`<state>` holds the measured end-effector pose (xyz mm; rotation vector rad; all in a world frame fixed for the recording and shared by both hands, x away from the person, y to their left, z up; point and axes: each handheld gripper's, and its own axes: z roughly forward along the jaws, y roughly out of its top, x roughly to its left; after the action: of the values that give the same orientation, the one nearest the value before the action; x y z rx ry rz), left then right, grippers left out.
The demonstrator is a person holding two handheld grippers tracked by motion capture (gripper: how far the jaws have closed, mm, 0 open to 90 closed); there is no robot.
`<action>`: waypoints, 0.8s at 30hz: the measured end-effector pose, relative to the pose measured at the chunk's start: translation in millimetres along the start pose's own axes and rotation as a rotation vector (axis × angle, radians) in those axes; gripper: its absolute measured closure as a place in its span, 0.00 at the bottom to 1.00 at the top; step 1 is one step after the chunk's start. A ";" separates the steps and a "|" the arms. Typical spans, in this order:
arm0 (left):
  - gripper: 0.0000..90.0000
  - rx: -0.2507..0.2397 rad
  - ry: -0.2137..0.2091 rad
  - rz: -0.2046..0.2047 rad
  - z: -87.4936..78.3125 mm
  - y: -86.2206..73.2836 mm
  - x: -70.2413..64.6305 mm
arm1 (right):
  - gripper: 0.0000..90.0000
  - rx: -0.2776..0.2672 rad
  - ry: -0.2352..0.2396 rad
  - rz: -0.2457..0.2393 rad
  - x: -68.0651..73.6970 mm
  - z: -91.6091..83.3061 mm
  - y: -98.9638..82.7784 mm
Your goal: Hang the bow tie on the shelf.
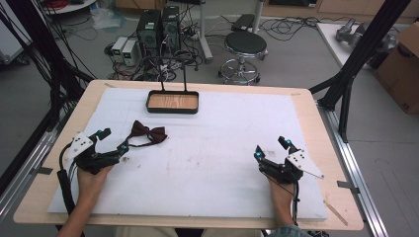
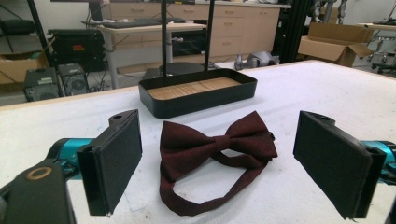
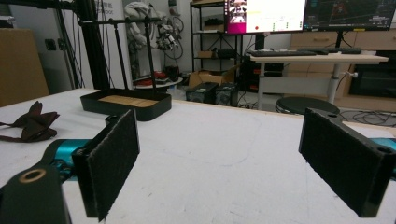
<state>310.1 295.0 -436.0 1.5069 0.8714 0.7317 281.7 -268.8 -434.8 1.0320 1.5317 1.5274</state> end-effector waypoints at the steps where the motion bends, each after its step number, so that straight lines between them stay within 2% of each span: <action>1: 0.17 0.004 0.003 -0.004 0.2 -0.3 0.7 | 0.13 0.000 0.000 0.000 0.0 0.0 0.0; 9: 0.17 0.017 -0.005 0.016 1.8 -0.5 -1.4 | 0.13 0.004 0.006 0.003 -0.4 0.2 -0.2; 11: 0.18 0.022 -0.014 -0.009 2.0 -0.8 -1.4 | 0.13 0.010 0.007 0.003 0.1 0.3 -0.4; 24: 0.19 0.033 -0.019 -0.002 0.3 -0.5 -1.9 | 0.13 0.013 0.010 0.002 -0.2 1.4 -0.6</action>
<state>309.3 293.2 -436.5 1.5393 0.8742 0.7038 283.0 -268.4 -435.5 1.0344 1.5499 1.5285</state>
